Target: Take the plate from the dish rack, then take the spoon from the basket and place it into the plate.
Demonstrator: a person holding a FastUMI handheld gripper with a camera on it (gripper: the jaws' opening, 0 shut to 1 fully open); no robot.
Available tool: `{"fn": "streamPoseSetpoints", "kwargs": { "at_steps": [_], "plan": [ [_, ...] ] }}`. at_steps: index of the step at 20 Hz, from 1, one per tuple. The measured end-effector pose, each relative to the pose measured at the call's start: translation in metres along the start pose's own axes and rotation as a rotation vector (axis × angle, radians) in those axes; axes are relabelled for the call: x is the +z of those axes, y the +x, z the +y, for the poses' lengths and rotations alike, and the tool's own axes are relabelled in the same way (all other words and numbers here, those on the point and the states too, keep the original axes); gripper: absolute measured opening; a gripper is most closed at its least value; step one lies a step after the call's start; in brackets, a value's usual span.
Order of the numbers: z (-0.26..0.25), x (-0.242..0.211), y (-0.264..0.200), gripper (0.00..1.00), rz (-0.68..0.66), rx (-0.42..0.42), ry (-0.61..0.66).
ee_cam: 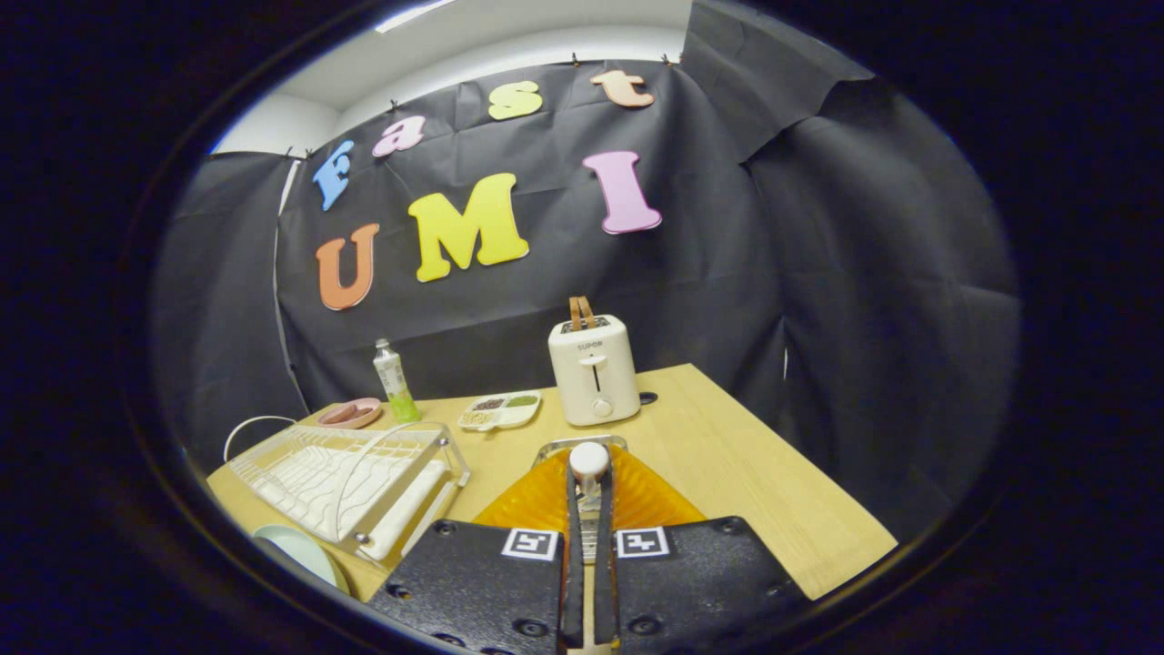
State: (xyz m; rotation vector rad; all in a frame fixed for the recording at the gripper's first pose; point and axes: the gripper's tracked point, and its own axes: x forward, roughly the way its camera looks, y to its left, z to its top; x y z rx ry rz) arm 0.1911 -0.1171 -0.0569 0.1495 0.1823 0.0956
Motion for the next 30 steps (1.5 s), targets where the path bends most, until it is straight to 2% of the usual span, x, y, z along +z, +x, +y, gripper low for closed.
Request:
{"fn": "streamPoseSetpoints", "kwargs": {
  "at_steps": [4, 7, 10, 14, 18, 22, 26, 30],
  "plan": [
    [-0.002, 0.035, -0.041, 0.09, -0.095, -0.053, -0.046],
    [0.022, 0.061, -0.080, 0.09, -0.152, -0.018, -0.066],
    [0.063, 0.078, -0.112, 0.08, -0.182, 0.054, -0.126],
    [0.129, 0.078, -0.144, 0.08, -0.166, 0.187, -0.216],
    [0.190, 0.055, -0.166, 0.09, -0.111, 0.331, -0.313],
    [0.244, 0.008, -0.179, 0.09, 0.031, 0.498, -0.394],
    [0.267, -0.037, -0.179, 0.09, 0.178, 0.581, -0.475],
    [0.282, -0.068, -0.180, 0.09, 0.261, 0.646, -0.511]
  ]
}}
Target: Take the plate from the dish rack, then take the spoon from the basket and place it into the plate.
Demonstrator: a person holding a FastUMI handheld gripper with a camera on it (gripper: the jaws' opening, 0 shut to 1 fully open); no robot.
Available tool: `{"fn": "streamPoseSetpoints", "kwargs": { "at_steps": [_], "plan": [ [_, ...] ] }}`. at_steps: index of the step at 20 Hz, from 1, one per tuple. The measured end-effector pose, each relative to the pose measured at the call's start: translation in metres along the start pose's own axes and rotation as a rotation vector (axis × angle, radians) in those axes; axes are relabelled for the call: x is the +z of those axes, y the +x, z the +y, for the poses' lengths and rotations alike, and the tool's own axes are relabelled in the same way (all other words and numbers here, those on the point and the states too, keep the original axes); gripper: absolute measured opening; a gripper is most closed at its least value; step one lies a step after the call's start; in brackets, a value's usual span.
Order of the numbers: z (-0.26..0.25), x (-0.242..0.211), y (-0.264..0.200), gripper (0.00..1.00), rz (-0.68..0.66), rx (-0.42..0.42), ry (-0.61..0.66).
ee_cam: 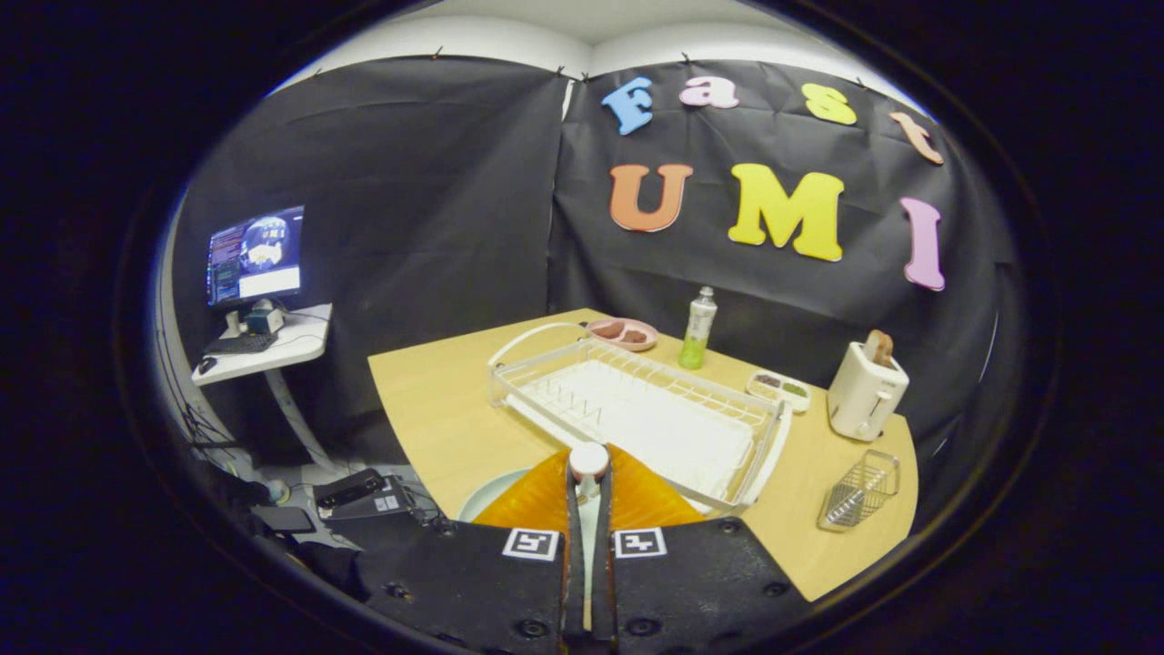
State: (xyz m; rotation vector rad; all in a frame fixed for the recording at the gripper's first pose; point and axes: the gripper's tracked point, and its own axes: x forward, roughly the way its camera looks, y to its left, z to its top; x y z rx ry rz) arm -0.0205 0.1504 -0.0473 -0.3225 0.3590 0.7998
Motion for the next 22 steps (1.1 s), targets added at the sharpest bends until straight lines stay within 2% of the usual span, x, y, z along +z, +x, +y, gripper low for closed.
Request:
{"fn": "streamPoseSetpoints", "kwargs": {
  "at_steps": [5, 9, 12, 14, 16, 17, 19, 22],
  "plan": [
    [0.008, -0.014, 0.023, 0.10, 0.062, 0.048, 0.001],
    [0.019, -0.022, 0.036, 0.10, 0.101, 0.130, 0.042],
    [0.018, -0.022, 0.040, 0.13, 0.108, 0.142, 0.035],
    [0.018, -0.022, 0.041, 0.18, 0.109, 0.146, 0.026],
    [0.012, -0.018, 0.041, 0.27, 0.095, 0.119, 0.009],
    [0.005, -0.017, 0.042, 0.43, 0.086, 0.085, 0.004],
    [0.001, -0.018, 0.046, 0.73, 0.071, 0.067, 0.009],
    [-0.003, -0.015, 0.045, 0.77, 0.046, 0.060, 0.046]
  ]
}}
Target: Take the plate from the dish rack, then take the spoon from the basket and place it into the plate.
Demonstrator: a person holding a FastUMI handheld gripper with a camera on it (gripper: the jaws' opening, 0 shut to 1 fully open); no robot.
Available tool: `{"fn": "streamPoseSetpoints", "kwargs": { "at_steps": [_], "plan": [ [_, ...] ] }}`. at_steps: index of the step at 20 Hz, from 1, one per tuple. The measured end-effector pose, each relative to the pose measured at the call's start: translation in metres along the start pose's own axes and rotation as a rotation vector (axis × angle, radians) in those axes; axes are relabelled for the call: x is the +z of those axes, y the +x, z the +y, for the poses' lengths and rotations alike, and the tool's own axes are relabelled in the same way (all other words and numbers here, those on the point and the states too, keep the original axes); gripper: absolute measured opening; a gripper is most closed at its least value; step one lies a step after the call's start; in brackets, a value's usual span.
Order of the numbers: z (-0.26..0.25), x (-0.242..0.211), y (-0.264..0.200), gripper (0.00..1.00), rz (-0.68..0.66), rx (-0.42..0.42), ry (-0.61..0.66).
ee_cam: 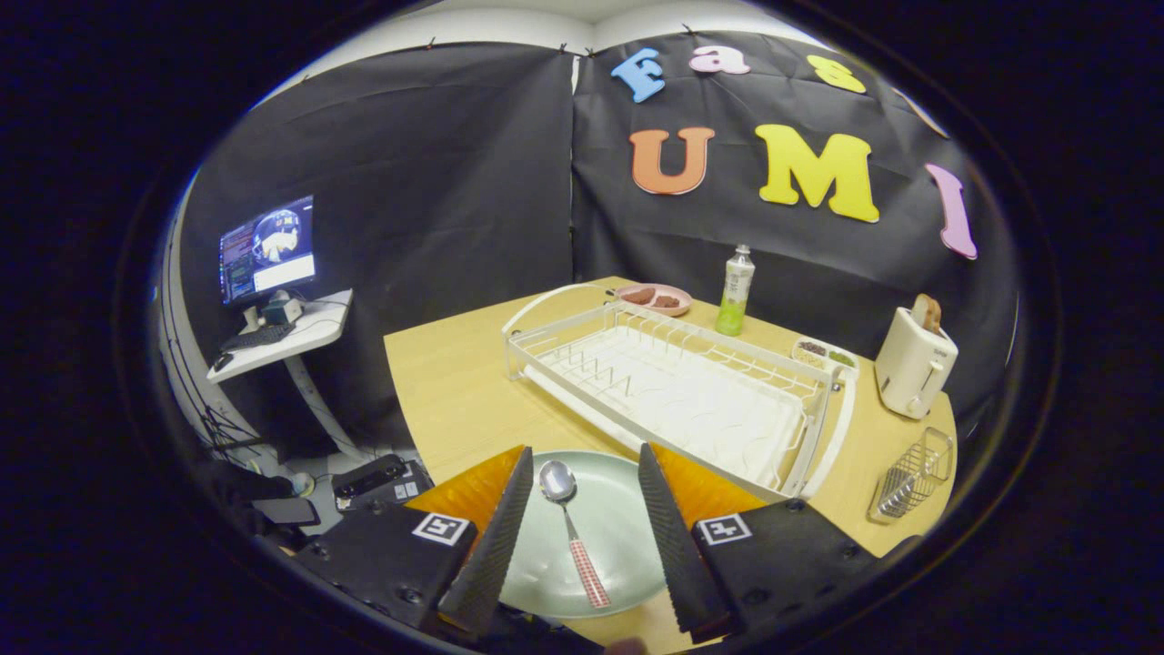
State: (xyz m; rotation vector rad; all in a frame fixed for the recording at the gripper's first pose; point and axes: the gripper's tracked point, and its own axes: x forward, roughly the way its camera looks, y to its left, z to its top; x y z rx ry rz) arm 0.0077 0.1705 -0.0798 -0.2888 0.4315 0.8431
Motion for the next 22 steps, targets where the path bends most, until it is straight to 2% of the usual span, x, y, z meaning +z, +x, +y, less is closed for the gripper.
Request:
{"fn": "streamPoseSetpoints", "kwargs": {
  "at_steps": [2, 8, 15, 19, 22],
  "plan": [
    [-0.009, 0.008, -0.006, 0.78, -0.045, -0.043, 0.026],
    [-0.030, 0.035, -0.038, 1.00, -0.245, -0.281, 0.139],
    [-0.033, 0.041, -0.104, 1.00, -0.421, -0.592, 0.226],
    [-0.010, 0.031, -0.129, 1.00, -0.444, -0.659, 0.229],
    [0.007, 0.022, -0.141, 1.00, -0.448, -0.671, 0.233]
  ]
}}
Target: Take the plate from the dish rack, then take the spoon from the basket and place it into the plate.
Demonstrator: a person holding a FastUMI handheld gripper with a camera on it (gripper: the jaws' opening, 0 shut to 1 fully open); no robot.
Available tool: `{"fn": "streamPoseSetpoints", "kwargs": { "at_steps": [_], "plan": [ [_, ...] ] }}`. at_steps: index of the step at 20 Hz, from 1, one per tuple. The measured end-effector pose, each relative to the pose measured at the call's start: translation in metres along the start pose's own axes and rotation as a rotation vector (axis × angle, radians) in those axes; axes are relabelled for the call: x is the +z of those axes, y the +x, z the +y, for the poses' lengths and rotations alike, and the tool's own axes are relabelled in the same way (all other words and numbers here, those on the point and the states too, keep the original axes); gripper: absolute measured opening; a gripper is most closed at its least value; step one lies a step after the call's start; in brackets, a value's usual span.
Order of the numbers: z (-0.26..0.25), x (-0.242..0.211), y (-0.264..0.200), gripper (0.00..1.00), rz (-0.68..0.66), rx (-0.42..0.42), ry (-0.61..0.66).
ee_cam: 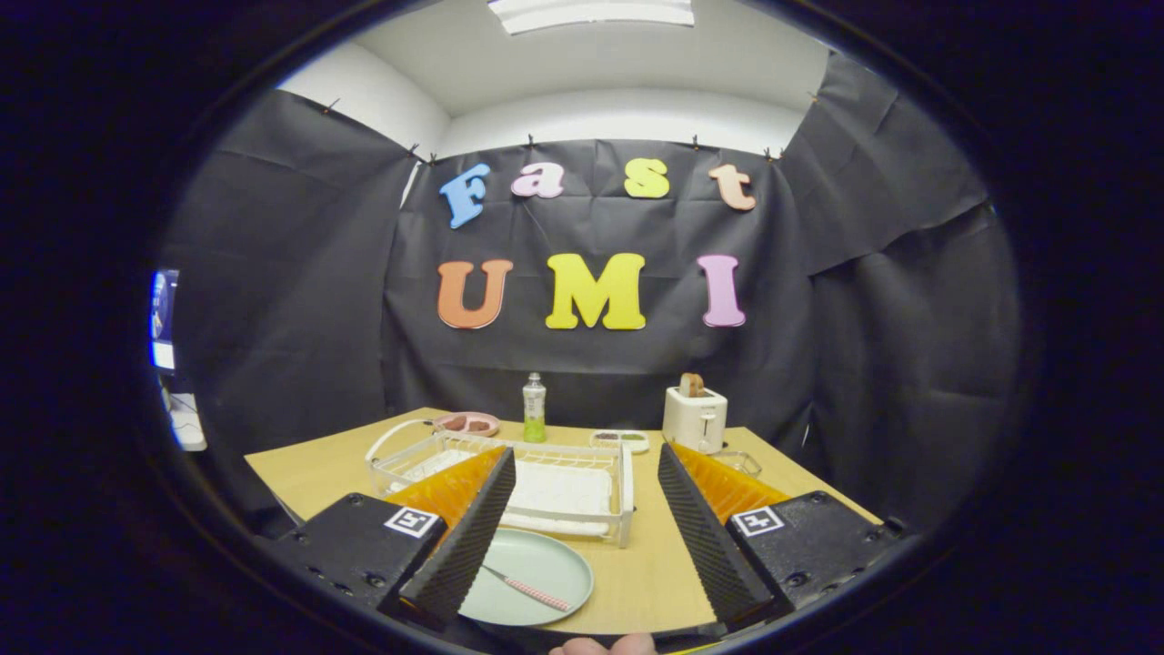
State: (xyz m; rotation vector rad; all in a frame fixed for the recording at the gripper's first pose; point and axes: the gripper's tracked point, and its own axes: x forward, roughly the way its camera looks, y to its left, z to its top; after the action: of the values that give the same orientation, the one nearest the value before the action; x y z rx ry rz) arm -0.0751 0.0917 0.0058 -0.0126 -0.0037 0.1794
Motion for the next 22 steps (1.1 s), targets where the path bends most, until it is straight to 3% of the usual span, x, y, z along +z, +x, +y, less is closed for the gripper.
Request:
{"fn": "streamPoseSetpoints", "kwargs": {
  "at_steps": [9, 22],
  "plan": [
    [-0.003, -0.007, -0.024, 1.00, -0.011, -0.077, 0.024],
    [0.015, -0.007, -0.020, 1.00, 0.024, -0.067, 0.042]
  ]
}}
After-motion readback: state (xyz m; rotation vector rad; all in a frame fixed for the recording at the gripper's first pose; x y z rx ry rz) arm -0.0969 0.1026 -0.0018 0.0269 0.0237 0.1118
